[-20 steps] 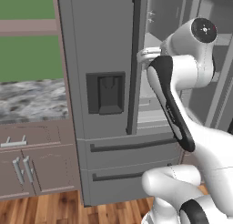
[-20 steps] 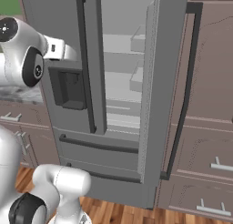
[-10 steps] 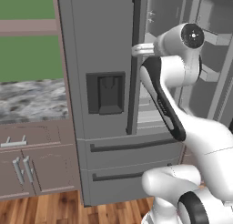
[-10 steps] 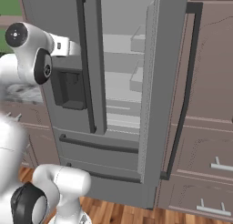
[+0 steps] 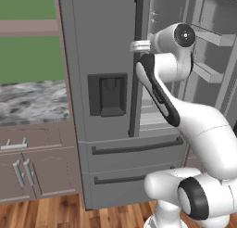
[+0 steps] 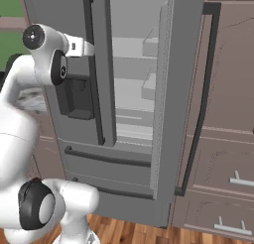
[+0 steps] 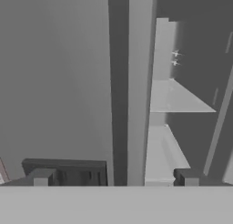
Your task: Open the fridge, grab two sodas, and place both sodas inside the bowl with ice on the dining counter.
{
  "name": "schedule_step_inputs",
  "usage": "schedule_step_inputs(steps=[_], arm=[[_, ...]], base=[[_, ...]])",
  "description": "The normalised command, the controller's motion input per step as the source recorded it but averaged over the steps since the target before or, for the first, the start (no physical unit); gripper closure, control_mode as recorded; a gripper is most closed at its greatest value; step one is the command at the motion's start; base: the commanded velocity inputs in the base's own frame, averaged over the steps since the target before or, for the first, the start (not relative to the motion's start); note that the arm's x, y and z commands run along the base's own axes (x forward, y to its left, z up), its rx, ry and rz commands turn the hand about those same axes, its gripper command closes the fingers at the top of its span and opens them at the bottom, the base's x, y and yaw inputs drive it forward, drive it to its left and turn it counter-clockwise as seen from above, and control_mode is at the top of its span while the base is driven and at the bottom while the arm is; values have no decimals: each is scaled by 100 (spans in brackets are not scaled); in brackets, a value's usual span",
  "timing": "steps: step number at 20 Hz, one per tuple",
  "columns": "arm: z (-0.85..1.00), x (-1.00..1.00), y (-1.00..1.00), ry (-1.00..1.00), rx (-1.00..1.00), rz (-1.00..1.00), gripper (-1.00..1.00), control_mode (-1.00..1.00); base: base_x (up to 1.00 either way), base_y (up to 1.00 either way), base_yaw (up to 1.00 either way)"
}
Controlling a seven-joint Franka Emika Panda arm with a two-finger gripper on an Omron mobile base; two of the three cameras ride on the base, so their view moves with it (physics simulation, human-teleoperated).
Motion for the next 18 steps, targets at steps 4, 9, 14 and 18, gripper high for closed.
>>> schedule_step_inputs(steps=[4, 9, 14, 18], arm=[[5, 57, -10, 1, 0, 0, -100, -100], [0, 58, -2, 1, 0, 0, -100, -100], [0, 51, 0, 2, 0, 0, -100, -100], [0, 53, 0, 2, 0, 0, -100, -100]], base=[[0, 0, 0], [0, 0, 0], [0, 0, 0], [0, 0, 0]])
